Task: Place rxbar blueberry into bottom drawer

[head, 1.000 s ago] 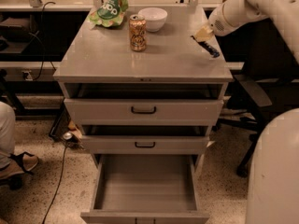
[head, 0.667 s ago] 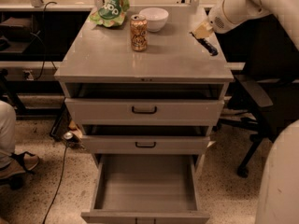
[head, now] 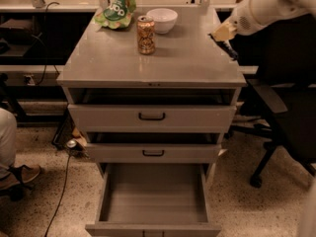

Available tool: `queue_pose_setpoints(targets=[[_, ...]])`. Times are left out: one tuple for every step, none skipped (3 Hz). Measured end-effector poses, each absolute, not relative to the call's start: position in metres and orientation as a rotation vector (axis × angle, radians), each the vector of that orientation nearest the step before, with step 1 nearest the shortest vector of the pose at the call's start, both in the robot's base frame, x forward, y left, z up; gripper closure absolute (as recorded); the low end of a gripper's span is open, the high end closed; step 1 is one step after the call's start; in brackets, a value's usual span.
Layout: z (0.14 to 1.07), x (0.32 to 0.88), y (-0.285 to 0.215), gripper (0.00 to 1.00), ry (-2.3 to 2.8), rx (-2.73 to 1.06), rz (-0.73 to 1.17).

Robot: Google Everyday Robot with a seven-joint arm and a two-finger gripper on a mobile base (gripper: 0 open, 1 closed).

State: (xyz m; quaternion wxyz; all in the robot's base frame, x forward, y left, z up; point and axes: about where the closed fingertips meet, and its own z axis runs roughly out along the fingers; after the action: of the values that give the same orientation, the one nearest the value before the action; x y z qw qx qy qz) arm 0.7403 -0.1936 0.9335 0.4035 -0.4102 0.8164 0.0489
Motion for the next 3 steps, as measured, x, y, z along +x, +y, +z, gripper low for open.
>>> queue_pose_setpoints(targets=[[0.951, 0.680, -0.218, 1.00, 2.087, -1.012, 0.140], [0.933, 0.615, -0.231, 1.00, 2.185, -1.013, 0.180], [0.874, 0.586, -0.227, 1.00, 2.327, -1.050, 0.223]])
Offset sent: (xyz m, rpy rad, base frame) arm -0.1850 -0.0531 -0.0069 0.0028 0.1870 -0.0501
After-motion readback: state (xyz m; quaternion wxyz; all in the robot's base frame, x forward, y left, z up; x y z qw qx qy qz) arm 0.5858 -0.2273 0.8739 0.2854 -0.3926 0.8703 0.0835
